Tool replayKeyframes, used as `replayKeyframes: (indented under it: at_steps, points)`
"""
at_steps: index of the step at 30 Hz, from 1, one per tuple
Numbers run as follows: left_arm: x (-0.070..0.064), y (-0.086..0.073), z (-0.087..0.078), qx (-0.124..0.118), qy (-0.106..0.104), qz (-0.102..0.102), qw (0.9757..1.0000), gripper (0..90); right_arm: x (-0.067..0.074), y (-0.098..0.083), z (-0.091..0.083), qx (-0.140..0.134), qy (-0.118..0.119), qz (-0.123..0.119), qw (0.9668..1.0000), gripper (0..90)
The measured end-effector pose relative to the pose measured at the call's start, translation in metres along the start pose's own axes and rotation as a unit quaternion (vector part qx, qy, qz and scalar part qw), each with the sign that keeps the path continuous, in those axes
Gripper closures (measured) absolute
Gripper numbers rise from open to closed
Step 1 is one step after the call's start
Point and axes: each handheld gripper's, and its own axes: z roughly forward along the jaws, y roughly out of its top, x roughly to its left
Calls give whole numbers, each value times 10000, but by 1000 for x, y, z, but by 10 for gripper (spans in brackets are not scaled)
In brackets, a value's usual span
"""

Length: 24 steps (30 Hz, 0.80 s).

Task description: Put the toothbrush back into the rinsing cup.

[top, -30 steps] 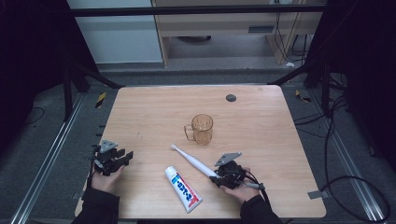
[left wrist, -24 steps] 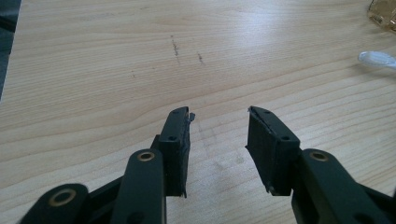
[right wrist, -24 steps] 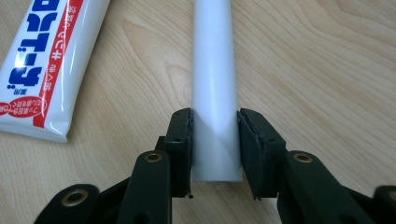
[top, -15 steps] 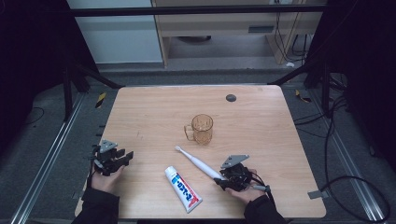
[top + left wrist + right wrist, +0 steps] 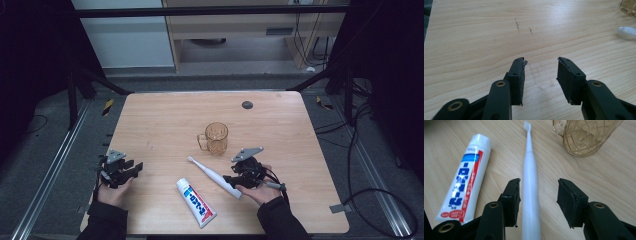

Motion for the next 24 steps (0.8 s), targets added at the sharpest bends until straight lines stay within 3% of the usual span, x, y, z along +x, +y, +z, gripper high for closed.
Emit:
replayKeyframes:
  at_steps: [10, 24]
  points:
    - [0, 0, 1, 8, -7, 10, 10000, 565, 7, 22, 22, 323, 41, -106, 9994, 558]
    - [0, 0, 1, 28, -7, 13, 10000, 565, 8, 33, 45, 590, -94, -212, 9980, 573]
